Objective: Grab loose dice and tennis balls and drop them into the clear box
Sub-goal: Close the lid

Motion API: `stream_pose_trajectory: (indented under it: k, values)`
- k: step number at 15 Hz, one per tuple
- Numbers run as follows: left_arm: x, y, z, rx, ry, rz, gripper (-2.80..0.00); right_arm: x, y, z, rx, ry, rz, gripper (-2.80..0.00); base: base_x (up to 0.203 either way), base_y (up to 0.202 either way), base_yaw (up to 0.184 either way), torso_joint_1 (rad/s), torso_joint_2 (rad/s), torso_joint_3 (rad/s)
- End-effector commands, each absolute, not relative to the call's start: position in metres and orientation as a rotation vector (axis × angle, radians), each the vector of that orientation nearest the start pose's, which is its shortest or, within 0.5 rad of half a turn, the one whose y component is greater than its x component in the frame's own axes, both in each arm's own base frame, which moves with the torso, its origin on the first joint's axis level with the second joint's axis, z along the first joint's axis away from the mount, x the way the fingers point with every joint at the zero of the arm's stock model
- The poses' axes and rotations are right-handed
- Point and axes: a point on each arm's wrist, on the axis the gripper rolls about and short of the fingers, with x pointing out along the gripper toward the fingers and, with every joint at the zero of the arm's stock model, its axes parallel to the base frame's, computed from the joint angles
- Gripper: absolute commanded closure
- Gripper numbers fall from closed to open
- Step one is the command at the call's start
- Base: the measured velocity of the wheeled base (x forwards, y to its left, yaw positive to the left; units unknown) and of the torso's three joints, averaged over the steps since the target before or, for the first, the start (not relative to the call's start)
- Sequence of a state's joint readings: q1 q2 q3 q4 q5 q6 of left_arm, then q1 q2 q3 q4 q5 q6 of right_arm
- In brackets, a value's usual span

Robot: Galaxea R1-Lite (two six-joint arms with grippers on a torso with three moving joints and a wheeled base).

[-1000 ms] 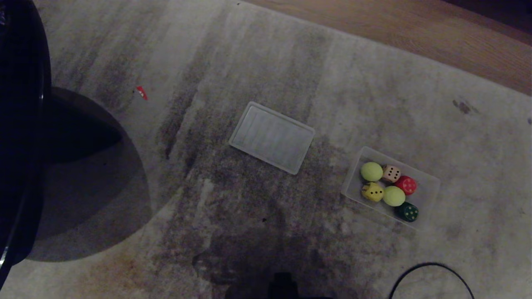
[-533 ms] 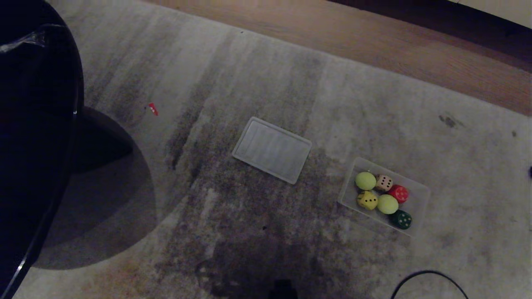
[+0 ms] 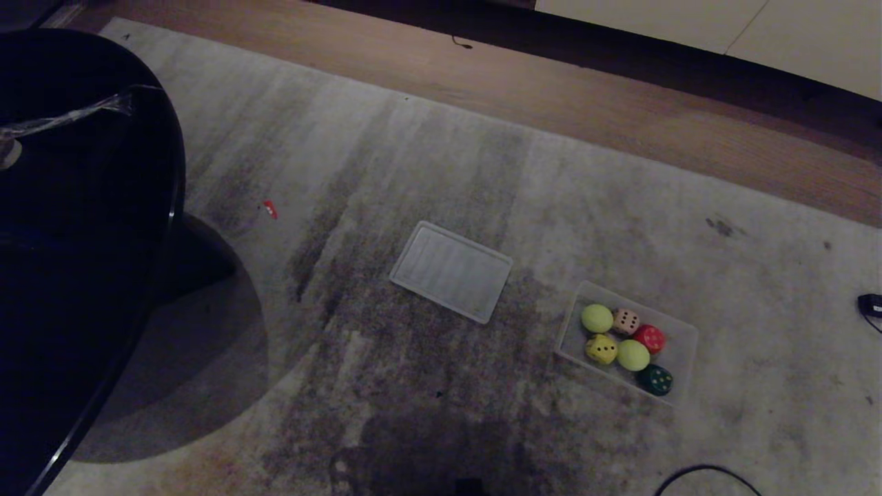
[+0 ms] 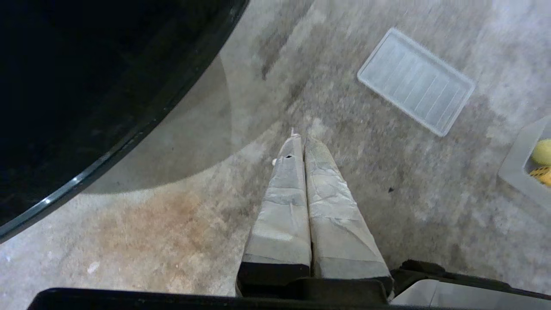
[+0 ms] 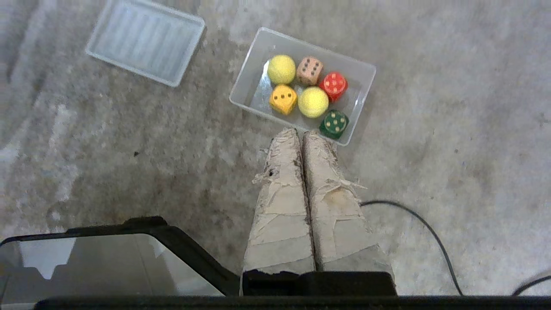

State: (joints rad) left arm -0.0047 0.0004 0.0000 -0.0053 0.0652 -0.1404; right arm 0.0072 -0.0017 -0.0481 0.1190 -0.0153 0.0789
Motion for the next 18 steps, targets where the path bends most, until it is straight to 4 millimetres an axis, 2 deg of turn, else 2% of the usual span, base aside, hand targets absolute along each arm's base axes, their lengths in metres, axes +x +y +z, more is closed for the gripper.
stream_pose_trajectory:
  k: [1, 18]
  values:
    - [-0.0226, 0.0016, 0.0757, -0.143, -0.007, 0.061, 0.0, -0.0269, -0.0006, 0.0766, 0.077, 0.071, -0.01, 0.0, 0.0, 0.0, 0.0, 0.003, 0.0, 0.21]
    - [-0.0226, 0.0016, 0.0757, -0.143, -0.007, 0.061, 0.0, -0.027, -0.0006, 0.0767, 0.077, 0.07, -0.01, 0.0, 0.0, 0.0, 0.0, 0.002, 0.0, 0.202]
